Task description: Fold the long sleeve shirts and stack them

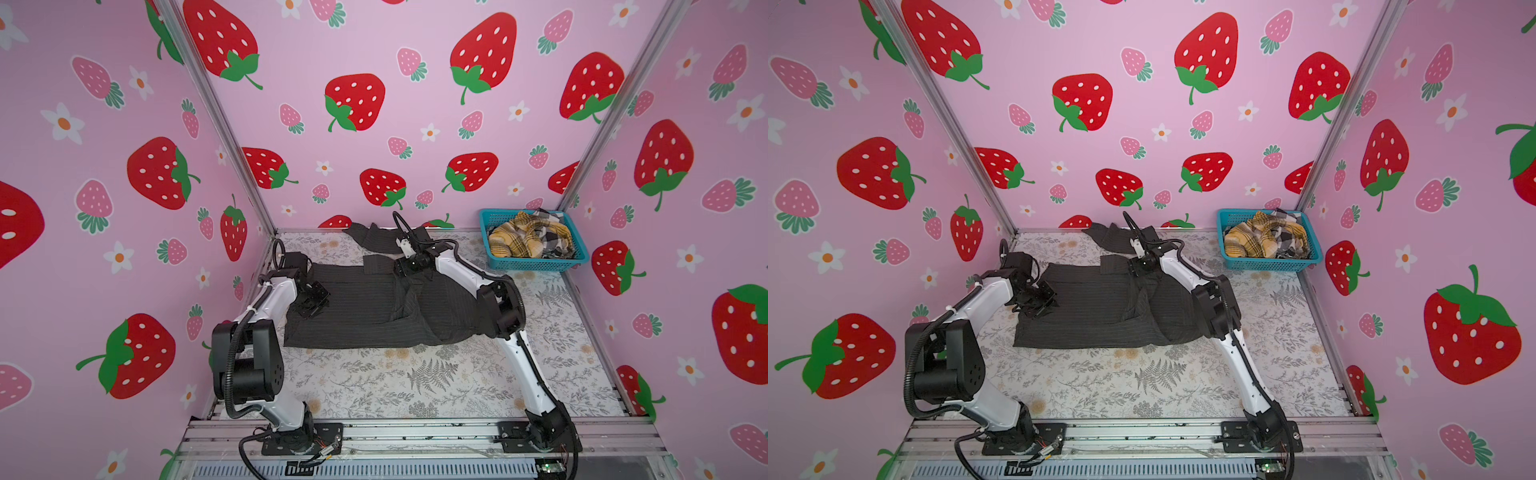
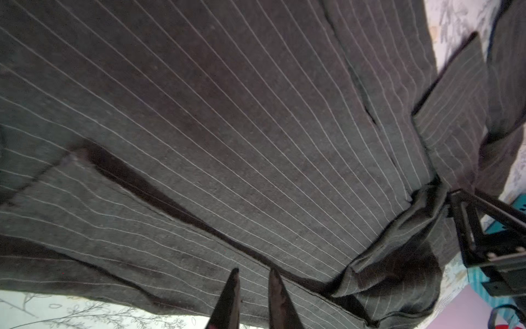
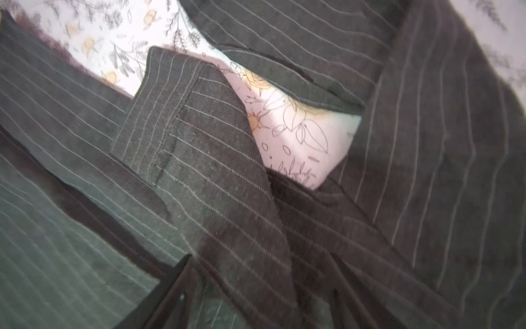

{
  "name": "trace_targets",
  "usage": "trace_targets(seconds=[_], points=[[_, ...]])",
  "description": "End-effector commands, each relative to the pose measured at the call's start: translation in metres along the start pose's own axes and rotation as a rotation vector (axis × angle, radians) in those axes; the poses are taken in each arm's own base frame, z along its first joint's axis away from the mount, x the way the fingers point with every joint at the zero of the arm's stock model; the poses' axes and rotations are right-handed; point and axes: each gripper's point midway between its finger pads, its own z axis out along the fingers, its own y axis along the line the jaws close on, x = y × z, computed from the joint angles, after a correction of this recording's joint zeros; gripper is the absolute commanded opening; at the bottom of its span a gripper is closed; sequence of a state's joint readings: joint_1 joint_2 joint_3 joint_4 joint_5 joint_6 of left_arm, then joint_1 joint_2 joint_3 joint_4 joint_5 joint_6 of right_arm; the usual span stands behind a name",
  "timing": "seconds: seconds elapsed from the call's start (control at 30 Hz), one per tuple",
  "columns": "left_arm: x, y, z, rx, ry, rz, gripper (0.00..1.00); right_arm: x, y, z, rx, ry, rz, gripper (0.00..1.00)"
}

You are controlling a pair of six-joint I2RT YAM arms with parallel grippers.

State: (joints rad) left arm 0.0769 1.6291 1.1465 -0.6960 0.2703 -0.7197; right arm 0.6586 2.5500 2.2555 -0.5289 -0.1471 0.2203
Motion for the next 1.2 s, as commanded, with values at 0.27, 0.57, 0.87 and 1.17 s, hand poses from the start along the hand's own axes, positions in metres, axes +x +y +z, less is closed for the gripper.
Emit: trace_targets(seconds=[0.27, 0.57, 0.87, 1.17], points=[[-0.006, -0.058, -0.019, 0.107, -0.026, 0.044, 0.3, -0.054, 0.025, -0.074, 0.017, -0.148, -0.059, 0.0], [-0.025, -0.082, -0.062, 0.136, -0.139, 0.088, 0.51, -0.017, 0.119, -0.118, -0.015, -0.162, -0.151, 0.0], [-0.023, -0.041, -0.036, 0.002, -0.114, 0.076, 0.54, 0.09, 0.214, -0.076, -0.129, -0.003, -0.2, 0.57], [-0.014, -0.072, -0.012, 0.022, -0.077, 0.246, 0.55, 0.072, 0.178, -0.154, -0.064, -0.113, -0.031, 0.78]])
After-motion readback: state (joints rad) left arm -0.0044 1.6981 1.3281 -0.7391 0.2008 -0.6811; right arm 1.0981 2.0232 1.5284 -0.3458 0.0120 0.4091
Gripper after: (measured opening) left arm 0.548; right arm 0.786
